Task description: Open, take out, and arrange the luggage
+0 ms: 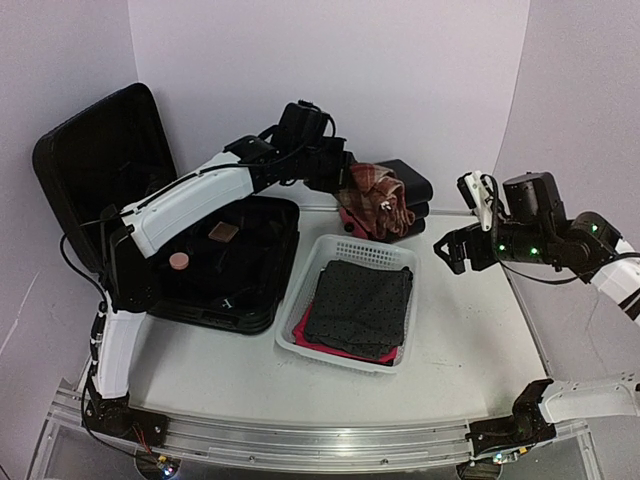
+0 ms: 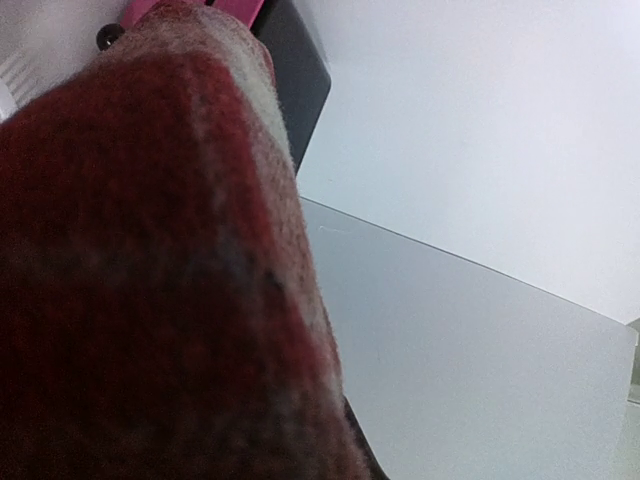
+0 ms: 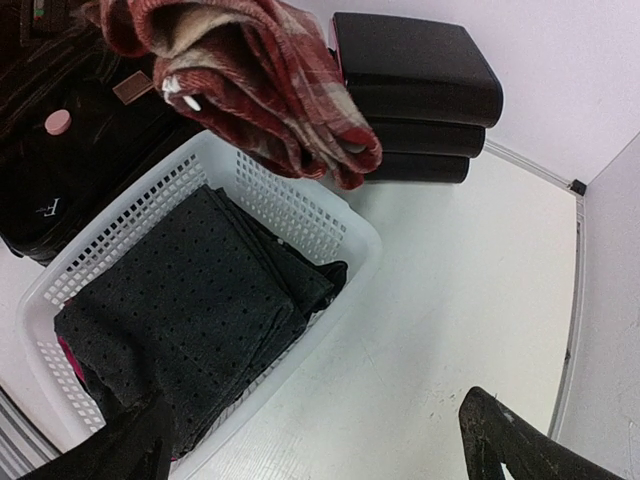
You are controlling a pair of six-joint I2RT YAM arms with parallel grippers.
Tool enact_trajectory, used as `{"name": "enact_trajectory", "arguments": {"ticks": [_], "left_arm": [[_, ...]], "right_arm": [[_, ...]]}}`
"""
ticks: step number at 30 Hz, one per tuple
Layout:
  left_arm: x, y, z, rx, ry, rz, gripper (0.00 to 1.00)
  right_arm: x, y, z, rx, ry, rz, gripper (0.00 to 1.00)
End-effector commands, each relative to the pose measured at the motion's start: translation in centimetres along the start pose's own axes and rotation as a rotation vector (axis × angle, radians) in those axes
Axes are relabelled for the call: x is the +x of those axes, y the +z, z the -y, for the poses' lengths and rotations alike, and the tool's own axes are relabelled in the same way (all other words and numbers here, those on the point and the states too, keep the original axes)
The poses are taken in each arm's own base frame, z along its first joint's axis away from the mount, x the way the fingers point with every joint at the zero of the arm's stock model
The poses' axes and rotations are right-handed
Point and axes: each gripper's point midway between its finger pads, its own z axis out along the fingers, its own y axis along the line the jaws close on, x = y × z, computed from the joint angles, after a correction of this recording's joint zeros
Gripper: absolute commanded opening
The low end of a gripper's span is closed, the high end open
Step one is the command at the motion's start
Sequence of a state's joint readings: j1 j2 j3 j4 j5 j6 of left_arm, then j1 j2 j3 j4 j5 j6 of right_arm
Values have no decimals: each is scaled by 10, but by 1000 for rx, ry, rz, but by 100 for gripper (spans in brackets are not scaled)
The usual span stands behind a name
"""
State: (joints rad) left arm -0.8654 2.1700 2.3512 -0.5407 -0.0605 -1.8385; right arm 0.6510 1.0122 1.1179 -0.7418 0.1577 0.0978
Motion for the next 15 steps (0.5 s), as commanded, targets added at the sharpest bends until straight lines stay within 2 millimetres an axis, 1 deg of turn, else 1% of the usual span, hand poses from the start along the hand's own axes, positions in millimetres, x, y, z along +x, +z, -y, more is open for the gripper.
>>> {"name": "enact_trajectory", "arguments": {"ticks": [1, 3, 5, 8, 9, 11, 13, 15], "left_arm": [[40, -17, 53, 253, -35, -50, 0], [50, -13, 32, 251, -27, -40, 0], [53, -12, 6, 228, 3, -4, 0], [46, -6, -35, 229, 42, 66, 0], [41, -2, -53, 236, 63, 96, 0], [35, 6, -80, 240, 74, 125, 0], [37, 8, -102, 249, 86, 133, 0], [43, 4, -123, 234, 102, 147, 0]], "right_arm": [[-6, -11, -1, -18, 31, 43, 98], [-2, -11, -3, -34, 33, 37, 98], [1, -11, -7, -56, 36, 30, 98], [8, -14, -13, -98, 41, 15, 98], [12, -14, -15, -112, 43, 9, 98], [19, -18, -19, -142, 45, 4, 98], [27, -20, -19, -145, 46, 4, 98], [34, -18, -16, -128, 57, -5, 98]]}}
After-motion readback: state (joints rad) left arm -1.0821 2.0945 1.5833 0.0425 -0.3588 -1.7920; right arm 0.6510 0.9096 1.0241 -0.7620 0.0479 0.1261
